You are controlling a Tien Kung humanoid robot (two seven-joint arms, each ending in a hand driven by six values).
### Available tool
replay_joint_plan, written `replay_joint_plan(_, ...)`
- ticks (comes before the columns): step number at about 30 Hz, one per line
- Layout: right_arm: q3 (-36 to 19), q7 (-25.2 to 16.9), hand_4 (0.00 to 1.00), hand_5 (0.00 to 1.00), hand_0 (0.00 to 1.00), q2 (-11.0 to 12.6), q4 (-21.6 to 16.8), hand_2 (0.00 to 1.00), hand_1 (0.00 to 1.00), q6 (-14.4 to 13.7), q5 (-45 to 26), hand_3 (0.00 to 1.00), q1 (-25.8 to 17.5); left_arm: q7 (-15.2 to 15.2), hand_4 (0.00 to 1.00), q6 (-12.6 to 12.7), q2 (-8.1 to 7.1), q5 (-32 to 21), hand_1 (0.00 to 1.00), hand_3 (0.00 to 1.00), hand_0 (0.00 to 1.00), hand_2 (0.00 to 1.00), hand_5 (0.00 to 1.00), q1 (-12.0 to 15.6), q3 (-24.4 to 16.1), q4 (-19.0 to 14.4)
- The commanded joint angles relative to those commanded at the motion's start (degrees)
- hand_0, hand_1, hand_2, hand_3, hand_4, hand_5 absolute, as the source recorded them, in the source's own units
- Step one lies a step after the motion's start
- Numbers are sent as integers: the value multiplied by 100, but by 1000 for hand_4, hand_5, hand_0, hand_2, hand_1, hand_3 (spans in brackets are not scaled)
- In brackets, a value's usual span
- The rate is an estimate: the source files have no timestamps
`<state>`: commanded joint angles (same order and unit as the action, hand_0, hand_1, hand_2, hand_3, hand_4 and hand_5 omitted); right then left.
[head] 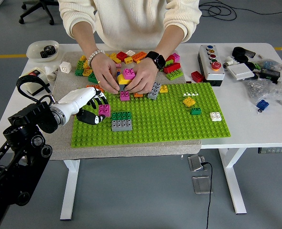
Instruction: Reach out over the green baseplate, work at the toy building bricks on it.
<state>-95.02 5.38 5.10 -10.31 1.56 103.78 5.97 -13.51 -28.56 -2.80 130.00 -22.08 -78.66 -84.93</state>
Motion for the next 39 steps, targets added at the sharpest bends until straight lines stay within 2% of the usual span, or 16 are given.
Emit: replay_joint_plan(39,-18,-2,850,535,743,-2,0,686,644,-6,-19,637,2,4,621,-3,-26,0,553,536,597,527,75,-25,-55,-3)
